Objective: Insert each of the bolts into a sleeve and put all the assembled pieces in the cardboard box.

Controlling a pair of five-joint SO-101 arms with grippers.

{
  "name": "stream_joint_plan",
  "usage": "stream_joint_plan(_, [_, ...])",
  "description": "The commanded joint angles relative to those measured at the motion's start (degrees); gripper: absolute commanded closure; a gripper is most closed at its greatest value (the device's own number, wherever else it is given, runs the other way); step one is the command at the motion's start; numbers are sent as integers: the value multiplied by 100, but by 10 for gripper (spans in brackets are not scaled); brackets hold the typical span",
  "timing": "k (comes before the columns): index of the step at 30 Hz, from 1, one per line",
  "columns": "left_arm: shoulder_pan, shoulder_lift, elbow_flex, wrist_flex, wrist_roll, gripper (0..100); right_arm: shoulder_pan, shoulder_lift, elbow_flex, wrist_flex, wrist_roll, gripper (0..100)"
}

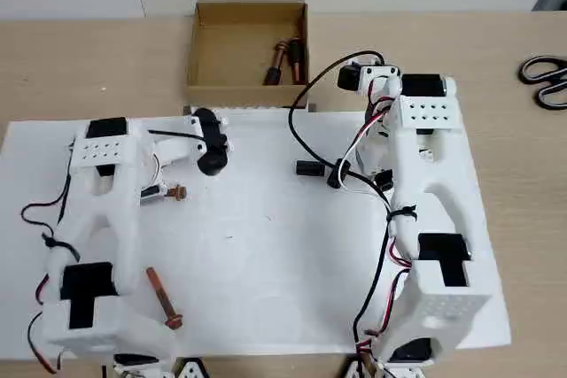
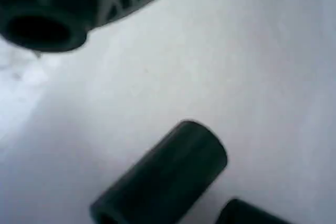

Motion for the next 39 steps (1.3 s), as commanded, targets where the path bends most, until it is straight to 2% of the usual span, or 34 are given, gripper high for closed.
stream_joint_plan(1, [26,132,-286,35,-730,885,13,-365,-35,13,-18,989])
stream_joint_plan(8, [35,774,-884,44,-747,886,4,-365,-35,13,-18,989])
stream_joint_plan(19, [615,1415,-1165,53,-730,890,-22,-365,-35,13,-18,989])
stream_joint_plan(21, [703,1424,-1147,79,-721,915,-31,-365,-35,13,-18,989])
stream_joint_plan(24, [800,1389,-1174,431,-721,994,-31,-365,-35,13,-18,989])
stream_joint_plan(31, [730,1371,-1631,1468,-686,995,-31,-382,-53,13,-18,989])
stream_joint_plan(36, [677,1371,-2809,2602,-273,995,-31,-646,-70,31,-9,989])
stream_joint_plan(39, [677,1354,-3257,2734,35,995,-31,-1095,-70,48,-9,991])
